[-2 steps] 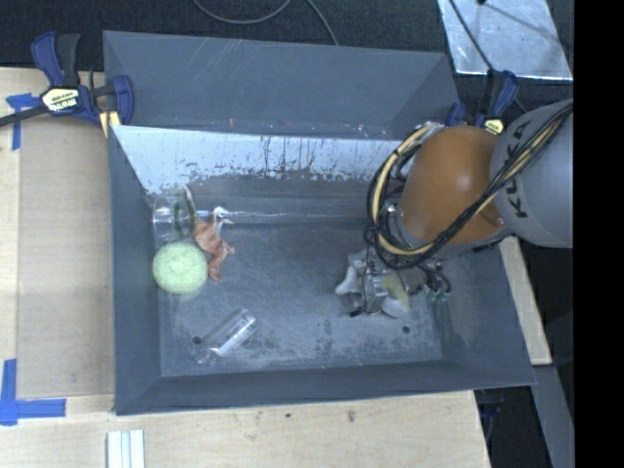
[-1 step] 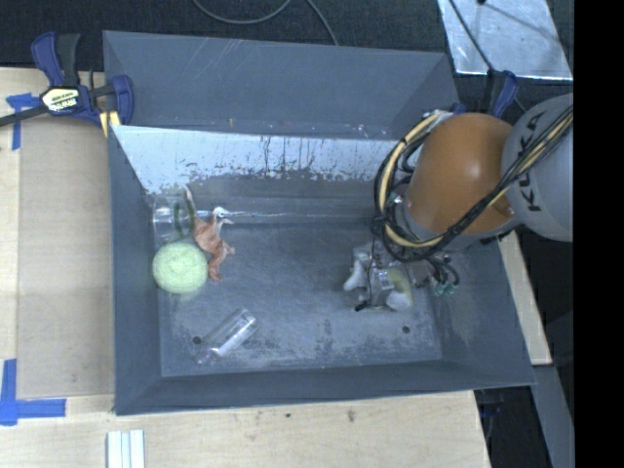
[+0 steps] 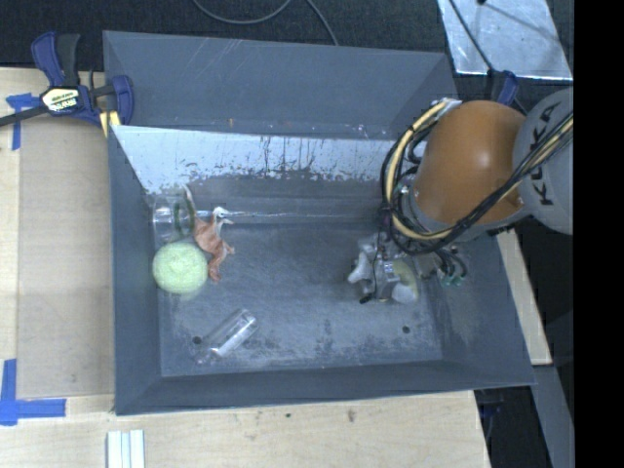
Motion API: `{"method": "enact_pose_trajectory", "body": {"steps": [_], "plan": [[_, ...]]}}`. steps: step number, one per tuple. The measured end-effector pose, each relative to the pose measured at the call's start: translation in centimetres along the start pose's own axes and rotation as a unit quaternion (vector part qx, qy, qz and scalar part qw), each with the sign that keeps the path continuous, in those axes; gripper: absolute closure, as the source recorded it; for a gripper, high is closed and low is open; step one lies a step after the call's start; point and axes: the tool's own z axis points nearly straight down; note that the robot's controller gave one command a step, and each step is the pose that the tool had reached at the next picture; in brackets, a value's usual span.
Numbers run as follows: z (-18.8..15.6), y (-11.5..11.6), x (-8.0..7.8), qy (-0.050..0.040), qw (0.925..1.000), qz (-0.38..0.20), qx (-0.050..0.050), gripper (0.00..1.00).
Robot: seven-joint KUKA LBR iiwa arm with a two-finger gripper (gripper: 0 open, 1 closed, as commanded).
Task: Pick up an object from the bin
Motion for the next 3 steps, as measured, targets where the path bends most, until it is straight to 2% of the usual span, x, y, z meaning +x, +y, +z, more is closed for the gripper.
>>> {"method": "enact_pose_trajectory", "body": {"steps": [1, 3], "plan": [[-1.52, -0.03, -0.10, -0.0028, 1.0000, 0.000, 0.001, 1.00], [-2.51, -0.03, -0.10, -0.0022, 1.0000, 0.001, 0.000, 1.00]]}}
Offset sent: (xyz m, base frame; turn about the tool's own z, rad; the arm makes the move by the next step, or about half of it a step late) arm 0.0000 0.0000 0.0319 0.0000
